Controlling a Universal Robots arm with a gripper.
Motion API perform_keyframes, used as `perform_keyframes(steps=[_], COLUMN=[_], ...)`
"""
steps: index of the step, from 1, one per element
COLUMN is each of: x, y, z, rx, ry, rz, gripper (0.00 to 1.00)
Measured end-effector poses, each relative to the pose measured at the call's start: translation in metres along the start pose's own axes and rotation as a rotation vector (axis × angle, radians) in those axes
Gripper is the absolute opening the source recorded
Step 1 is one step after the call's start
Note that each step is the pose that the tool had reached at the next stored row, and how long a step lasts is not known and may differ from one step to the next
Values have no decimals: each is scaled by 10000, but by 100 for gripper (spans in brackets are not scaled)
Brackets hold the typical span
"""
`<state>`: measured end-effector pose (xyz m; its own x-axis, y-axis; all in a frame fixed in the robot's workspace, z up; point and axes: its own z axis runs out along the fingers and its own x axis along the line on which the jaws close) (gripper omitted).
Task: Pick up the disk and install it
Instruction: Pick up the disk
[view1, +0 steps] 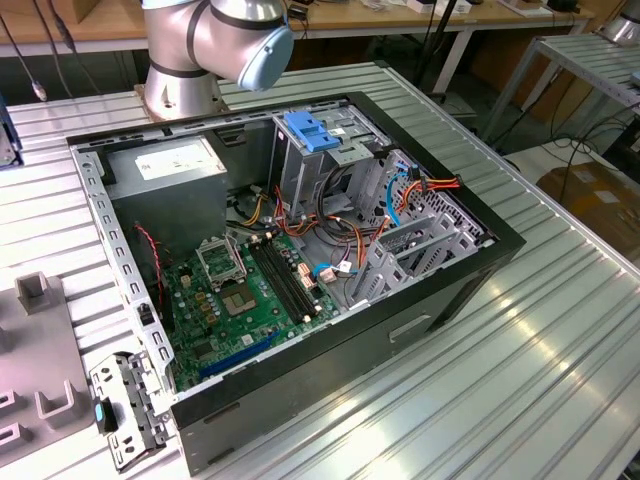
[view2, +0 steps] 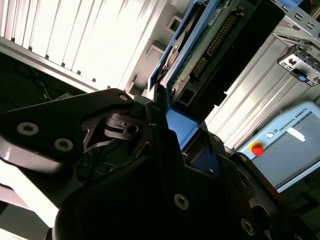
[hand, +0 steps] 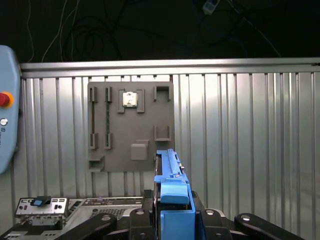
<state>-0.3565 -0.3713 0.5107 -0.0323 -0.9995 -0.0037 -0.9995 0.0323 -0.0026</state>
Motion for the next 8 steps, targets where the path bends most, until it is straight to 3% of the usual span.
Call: perform_keyframes(steps=[8], x=[-4], y=[-117], z=[0], rx=[0], ry=[0], rz=[1], gripper=[37])
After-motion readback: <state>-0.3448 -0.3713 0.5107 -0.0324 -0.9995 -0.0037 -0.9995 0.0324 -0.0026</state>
